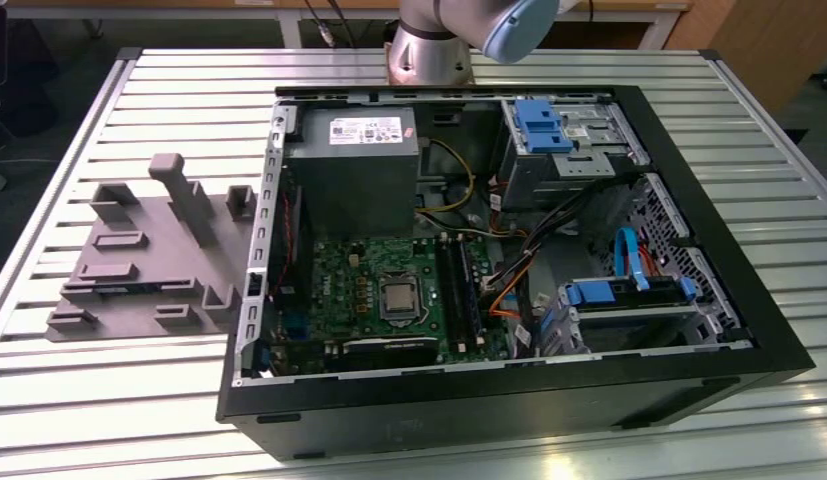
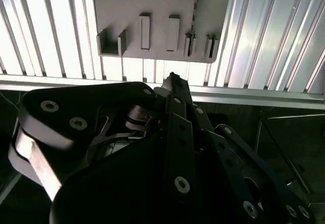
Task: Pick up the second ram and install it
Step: 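Pick up the second ram and move it above second insertion slot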
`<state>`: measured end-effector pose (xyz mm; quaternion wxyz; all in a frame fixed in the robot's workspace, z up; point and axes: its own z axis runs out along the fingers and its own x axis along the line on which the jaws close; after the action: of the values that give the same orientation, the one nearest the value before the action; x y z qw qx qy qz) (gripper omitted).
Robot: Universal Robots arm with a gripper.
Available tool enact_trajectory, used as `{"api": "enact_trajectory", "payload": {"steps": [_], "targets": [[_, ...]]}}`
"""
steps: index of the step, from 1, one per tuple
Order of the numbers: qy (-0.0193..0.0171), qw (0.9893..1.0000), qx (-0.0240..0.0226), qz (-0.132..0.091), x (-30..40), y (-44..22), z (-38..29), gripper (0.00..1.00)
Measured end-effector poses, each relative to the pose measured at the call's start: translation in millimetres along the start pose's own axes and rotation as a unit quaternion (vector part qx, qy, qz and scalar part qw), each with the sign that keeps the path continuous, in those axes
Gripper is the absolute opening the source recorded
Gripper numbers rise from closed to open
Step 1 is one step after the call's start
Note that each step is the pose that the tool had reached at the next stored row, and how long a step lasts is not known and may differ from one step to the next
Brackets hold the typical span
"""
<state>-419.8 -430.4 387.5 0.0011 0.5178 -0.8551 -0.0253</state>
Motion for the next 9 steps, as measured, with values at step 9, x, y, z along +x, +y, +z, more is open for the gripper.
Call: {"api": "enact_trajectory", "payload": {"steps": [9], "targets": [[0.0036, 0.9967, -0.002, -0.082, 0.2, -0.2, 5.8, 0.11]]}}
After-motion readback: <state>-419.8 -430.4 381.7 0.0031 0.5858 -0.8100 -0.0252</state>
